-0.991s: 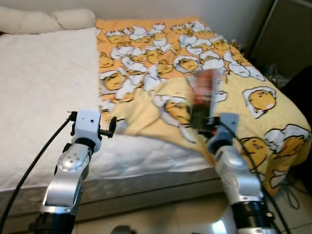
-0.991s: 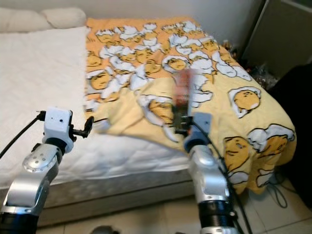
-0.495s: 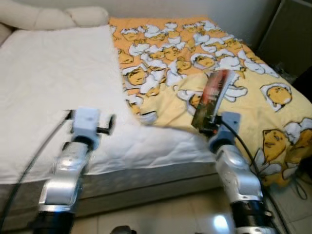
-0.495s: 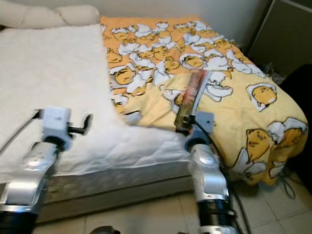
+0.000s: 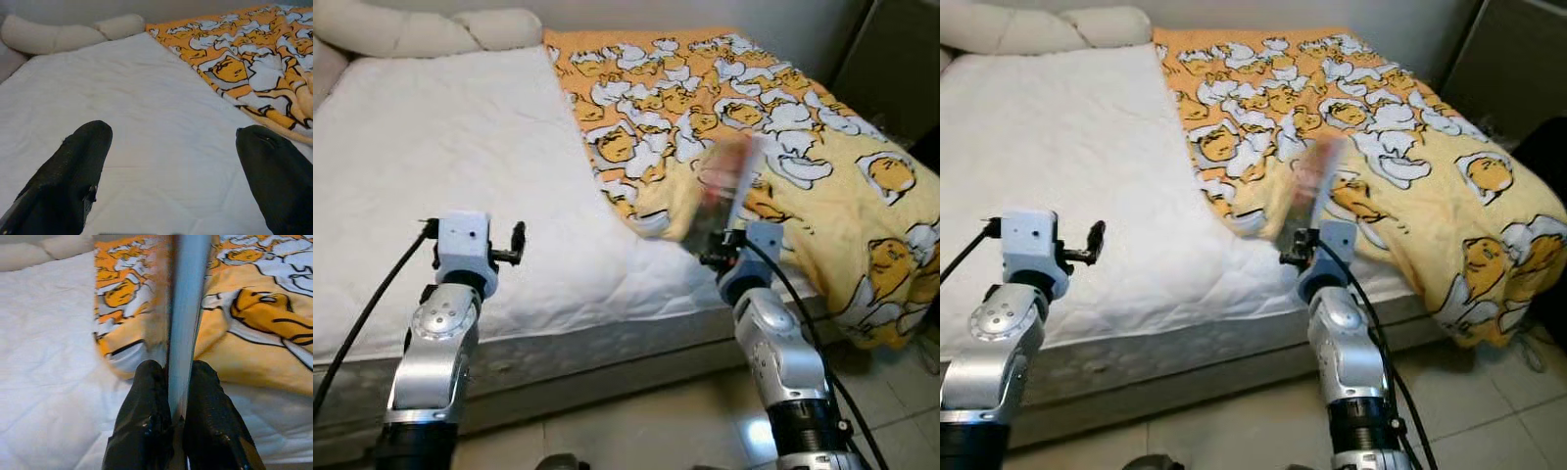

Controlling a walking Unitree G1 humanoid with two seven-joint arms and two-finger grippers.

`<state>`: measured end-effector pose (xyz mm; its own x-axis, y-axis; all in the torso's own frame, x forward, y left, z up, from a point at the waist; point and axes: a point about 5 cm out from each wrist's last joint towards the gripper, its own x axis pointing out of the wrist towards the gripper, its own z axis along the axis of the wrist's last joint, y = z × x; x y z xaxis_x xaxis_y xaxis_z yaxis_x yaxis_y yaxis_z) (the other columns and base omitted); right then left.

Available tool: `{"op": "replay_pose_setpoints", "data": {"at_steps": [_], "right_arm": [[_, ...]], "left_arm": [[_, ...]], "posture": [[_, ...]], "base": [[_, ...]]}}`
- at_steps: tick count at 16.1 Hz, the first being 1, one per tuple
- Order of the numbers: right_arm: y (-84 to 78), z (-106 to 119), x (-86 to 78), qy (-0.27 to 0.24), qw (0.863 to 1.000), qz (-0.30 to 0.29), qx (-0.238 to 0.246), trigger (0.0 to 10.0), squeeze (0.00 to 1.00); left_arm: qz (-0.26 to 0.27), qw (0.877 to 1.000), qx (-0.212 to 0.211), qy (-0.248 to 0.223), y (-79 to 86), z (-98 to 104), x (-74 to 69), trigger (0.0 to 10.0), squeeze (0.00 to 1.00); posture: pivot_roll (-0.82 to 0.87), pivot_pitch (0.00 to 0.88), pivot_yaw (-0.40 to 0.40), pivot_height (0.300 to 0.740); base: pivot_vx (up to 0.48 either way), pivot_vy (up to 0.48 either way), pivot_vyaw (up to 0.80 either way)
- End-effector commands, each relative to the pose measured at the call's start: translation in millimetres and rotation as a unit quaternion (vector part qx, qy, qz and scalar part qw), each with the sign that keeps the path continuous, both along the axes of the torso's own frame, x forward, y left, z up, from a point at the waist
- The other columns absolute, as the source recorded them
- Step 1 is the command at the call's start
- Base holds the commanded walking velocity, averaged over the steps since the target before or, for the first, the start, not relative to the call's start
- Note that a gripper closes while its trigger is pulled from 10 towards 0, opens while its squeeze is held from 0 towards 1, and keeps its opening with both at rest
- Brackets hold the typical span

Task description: Clean up the room

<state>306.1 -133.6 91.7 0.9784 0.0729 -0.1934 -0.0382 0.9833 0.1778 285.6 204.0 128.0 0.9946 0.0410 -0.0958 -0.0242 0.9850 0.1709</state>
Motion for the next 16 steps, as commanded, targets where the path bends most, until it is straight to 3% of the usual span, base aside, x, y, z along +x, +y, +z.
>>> {"op": "replay_pose_setpoints", "data": {"at_steps": [1, 5, 16], "right_arm": [[-5.7, 9.5, 2.7, -0.022, 1.0, -0.01, 0.003, 10.0, 0.0], [-5.5, 9.5, 3.0, -0.022, 1.0, -0.01, 0.004, 10.0, 0.0], [-5.4, 10.1, 4.0, -0.023, 1.0, -0.008, 0.003, 10.0, 0.0]], "left_arm": [[-0.016, 1.0, -0.004, -0.001, -6.8, 1.2, 1.8, 10.0, 0.33], [-0.02, 1.0, 0.002, 0.01, -6.1, 1.2, 2.0, 10.0, 0.27], [-0.017, 1.0, 0.003, 0.008, -5.5, 3.1, 3.4, 10.0, 0.26]], "posture": [[0.04, 0.0, -0.01, 0.74], [0.05, 0.0, -0.01, 0.74], [0.05, 0.0, -0.01, 0.74]], "base": [[0.0, 0.326, 0.0], [0.0, 0.285, 0.0], [0.0, 0.275, 0.0]]}}
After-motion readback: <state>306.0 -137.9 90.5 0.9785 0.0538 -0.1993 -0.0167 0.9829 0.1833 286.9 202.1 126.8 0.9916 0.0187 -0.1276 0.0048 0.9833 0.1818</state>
